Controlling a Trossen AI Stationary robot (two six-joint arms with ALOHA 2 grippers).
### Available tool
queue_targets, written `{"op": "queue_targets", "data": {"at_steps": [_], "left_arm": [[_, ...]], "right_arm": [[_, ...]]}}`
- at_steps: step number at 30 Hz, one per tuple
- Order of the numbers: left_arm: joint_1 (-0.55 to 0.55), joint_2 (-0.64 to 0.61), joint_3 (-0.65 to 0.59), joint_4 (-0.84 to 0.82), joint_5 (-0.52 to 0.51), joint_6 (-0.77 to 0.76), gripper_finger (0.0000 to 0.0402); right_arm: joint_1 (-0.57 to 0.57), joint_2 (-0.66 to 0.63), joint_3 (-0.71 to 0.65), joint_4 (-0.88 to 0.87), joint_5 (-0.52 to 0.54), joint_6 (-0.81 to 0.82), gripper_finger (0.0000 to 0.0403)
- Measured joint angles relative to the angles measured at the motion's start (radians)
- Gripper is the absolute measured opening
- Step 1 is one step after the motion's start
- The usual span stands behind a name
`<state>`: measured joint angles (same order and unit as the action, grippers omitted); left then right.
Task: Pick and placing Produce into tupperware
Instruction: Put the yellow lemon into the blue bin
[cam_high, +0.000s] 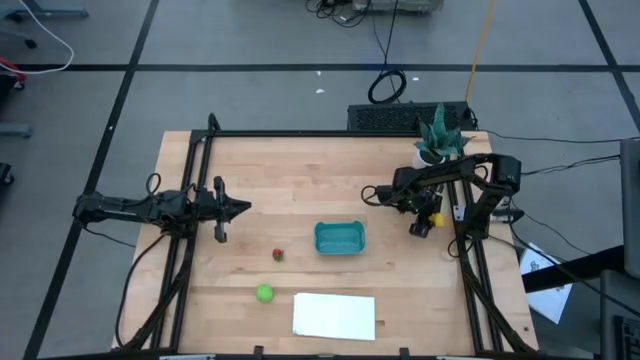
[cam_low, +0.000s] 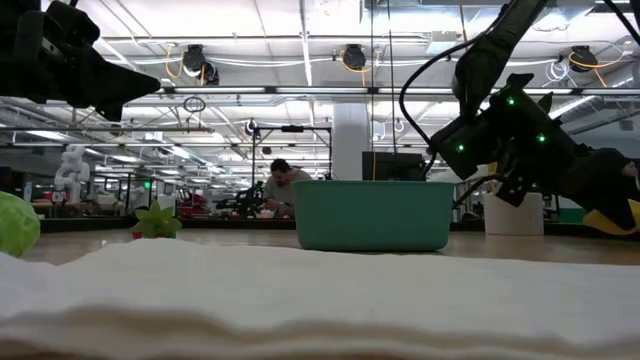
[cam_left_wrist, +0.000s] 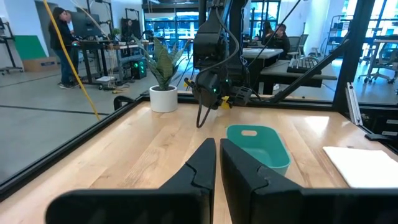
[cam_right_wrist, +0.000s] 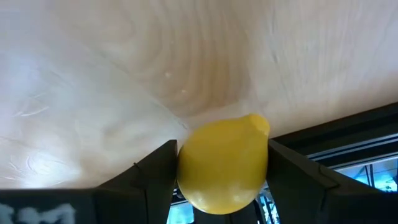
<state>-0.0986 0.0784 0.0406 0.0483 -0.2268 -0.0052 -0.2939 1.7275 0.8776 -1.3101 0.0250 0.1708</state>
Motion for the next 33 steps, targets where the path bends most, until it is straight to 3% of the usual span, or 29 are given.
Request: {"op": "queue_targets", "data": {"at_steps": [20,33], "left_arm": [[0.0,0.0,0.0,0.0,0.0,0.0,0.0026],[0.0,0.0,0.0,0.0,0.0,-0.001,0.0026]], "right_arm": [[0.0,-0.001,0.006,0.054,0.0,-0.007,0.021],[0.019,-0.001,0.196,0.051,-0.001,-0.029,0.021]]}}
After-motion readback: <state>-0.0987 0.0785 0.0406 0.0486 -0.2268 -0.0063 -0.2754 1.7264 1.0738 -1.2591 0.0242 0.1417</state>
